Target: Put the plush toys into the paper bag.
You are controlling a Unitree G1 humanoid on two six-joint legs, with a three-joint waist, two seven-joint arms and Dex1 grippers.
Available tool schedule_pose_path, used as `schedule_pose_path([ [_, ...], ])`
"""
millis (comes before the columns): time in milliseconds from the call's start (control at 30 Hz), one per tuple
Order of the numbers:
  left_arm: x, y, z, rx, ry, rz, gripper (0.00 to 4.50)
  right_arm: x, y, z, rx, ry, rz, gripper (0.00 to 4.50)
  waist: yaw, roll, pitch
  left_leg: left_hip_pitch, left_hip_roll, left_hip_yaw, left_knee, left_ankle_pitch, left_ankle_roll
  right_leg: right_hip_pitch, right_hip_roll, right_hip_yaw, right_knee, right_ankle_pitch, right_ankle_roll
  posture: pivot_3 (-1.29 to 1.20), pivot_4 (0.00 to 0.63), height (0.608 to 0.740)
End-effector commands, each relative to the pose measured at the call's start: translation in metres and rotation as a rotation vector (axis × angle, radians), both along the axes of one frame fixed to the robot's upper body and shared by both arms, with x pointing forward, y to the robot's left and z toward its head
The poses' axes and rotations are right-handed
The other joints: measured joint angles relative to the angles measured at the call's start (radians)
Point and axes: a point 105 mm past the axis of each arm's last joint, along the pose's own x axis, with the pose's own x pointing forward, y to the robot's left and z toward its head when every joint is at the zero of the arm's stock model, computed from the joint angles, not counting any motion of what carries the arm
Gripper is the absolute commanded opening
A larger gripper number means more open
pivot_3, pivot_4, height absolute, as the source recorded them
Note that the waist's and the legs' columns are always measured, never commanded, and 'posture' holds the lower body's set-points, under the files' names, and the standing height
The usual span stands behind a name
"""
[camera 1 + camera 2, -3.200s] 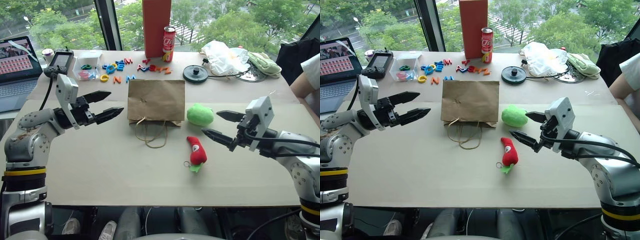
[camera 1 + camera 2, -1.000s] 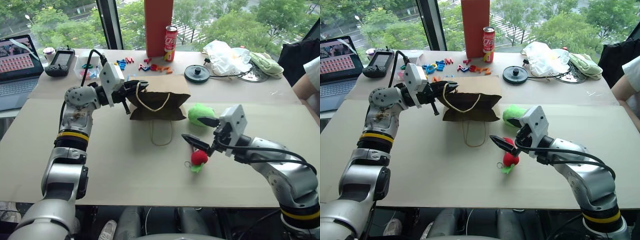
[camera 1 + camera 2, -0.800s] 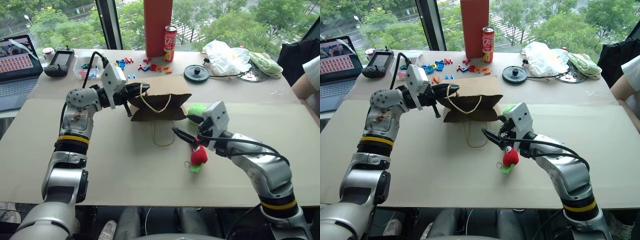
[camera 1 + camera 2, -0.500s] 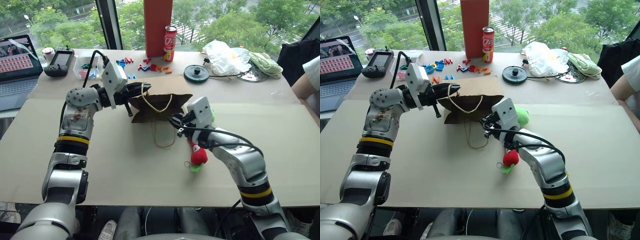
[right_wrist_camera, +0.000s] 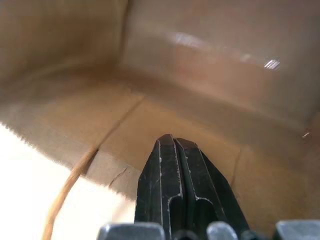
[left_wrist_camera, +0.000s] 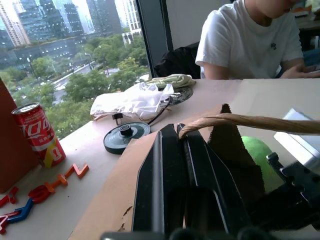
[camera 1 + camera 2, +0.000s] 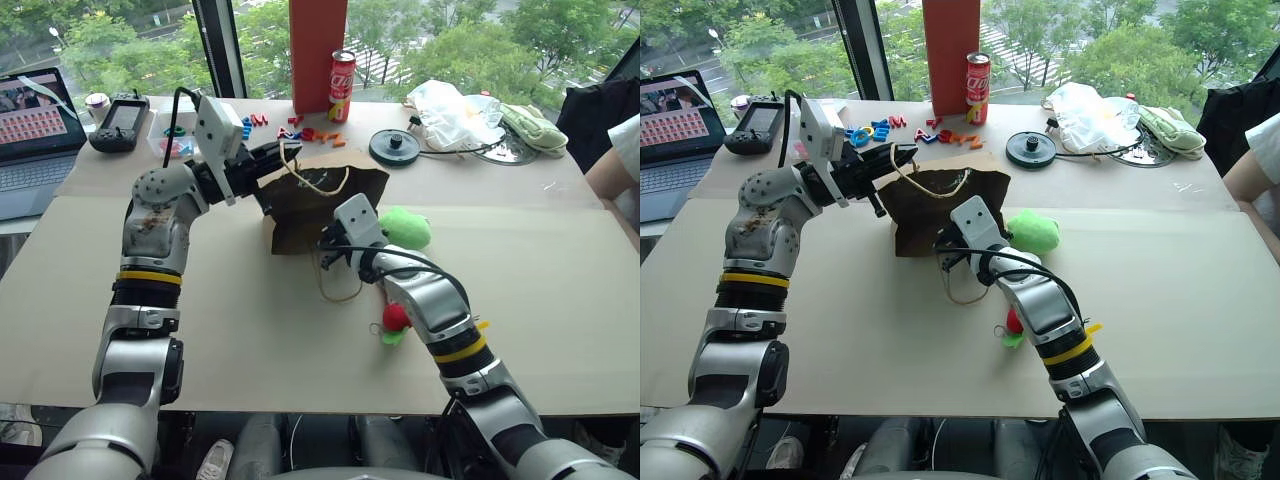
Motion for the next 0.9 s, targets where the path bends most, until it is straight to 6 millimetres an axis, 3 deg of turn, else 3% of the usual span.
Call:
schedule_pose_path([
  [33, -0.006, 0.001, 0.033, -0.101, -0.042, -0.001, 0.08, 0.001, -0.001, -0.002, -0.062, -0.019, -0.020, 0.04, -0.001, 0.000, 0.000, 0.000, 0.000, 0.000, 0.000, 0.000, 0.000, 0.000, 0.000, 0.000, 0.000, 0.000, 0.000, 0.00, 0.150, 0.739],
  [200, -0.009, 0.002, 0.033, -0.107, -0.025, 0.004, 0.08, 0.001, -0.003, -0.014, -0.112, 0.014, -0.035, 0.04, -0.001, 0.000, 0.000, 0.000, 0.000, 0.000, 0.000, 0.000, 0.000, 0.000, 0.000, 0.000, 0.000, 0.000, 0.000, 0.00, 0.150, 0.739],
  [400, -0.009, 0.003, 0.027, -0.103, -0.007, 0.011, 0.08, 0.000, -0.007, -0.015, -0.118, 0.018, -0.045, 0.04, -0.001, 0.000, 0.000, 0.000, 0.000, 0.000, -0.001, 0.000, 0.000, 0.000, 0.000, 0.000, 0.000, 0.000, 0.000, 0.00, 0.150, 0.739],
  [733, -0.008, 0.010, 0.004, -0.077, 0.038, 0.050, 0.08, -0.011, -0.006, 0.014, -0.048, -0.026, 0.001, 0.04, 0.000, 0.000, 0.000, 0.000, 0.000, 0.000, -0.001, 0.000, -0.001, 0.000, 0.000, 0.000, 0.000, 0.000, 0.000, 0.00, 0.150, 0.739],
  [900, -0.010, 0.011, -0.010, -0.072, 0.064, 0.055, 0.08, -0.041, -0.006, 0.025, -0.053, 0.001, 0.155, 0.04, 0.001, 0.000, 0.000, 0.000, 0.000, 0.000, -0.001, 0.000, -0.001, 0.000, 0.000, 0.000, 0.000, 0.000, 0.000, 0.00, 0.150, 0.739],
])
